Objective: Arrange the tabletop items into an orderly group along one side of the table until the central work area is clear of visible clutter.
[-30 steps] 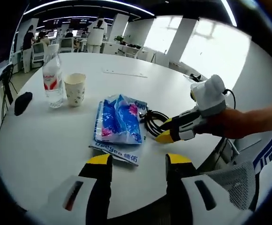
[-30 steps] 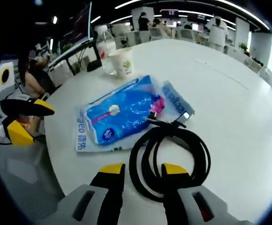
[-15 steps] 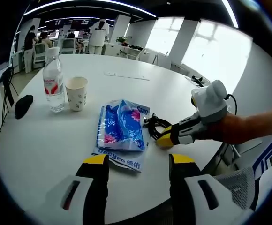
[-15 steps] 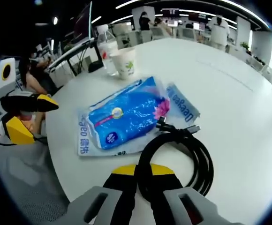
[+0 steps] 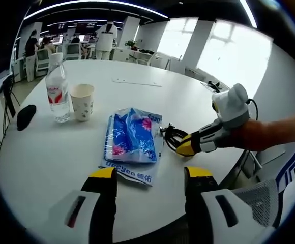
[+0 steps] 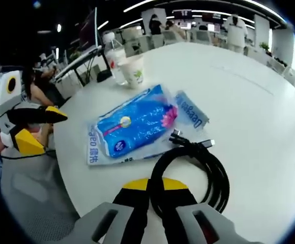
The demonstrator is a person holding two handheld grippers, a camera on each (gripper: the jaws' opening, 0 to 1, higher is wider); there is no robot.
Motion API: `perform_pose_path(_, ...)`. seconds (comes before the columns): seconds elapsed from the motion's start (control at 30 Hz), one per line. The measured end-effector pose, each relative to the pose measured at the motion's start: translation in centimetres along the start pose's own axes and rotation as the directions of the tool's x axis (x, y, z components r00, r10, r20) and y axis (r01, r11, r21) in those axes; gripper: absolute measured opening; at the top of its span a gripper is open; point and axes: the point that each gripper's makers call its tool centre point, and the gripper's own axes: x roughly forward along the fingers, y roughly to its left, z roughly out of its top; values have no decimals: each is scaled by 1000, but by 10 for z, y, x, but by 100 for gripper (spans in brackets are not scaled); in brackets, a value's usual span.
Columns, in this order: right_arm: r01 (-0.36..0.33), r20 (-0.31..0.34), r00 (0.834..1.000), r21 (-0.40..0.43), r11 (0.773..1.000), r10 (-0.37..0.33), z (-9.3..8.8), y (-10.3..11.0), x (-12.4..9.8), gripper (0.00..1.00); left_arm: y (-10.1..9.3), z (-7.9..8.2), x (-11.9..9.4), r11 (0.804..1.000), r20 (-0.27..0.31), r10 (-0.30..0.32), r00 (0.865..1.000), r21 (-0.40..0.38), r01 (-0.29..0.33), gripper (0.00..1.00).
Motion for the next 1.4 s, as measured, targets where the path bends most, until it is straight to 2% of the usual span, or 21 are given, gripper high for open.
perform_pose_path(0.2,22,41,999,49,999,-24,3,-12,-15,2,6,1,-7,1000,-8,15,1000,11,-14,56)
perform_pose_path(0.33,33,45,998,44,998,-35,6,-21,-23,2,14,7,-13,999,2,32,999,12,-32,57)
perform_pose_path(0.6,68,88,993,86,994,-75,19,-40,-37,2,31,21,-21,998,31,70,997,2,-70,57)
perform_pose_path(0.87,91,97,990,100,991,-101,19,-52,-45,2,40,27,-26,996,44,89,995,-2,-89,57)
perform_pose_path(1.4,158,82,982,146,977,-171,12,-87,-58,2,44,32,-33,995,55,105,993,-9,-104,57)
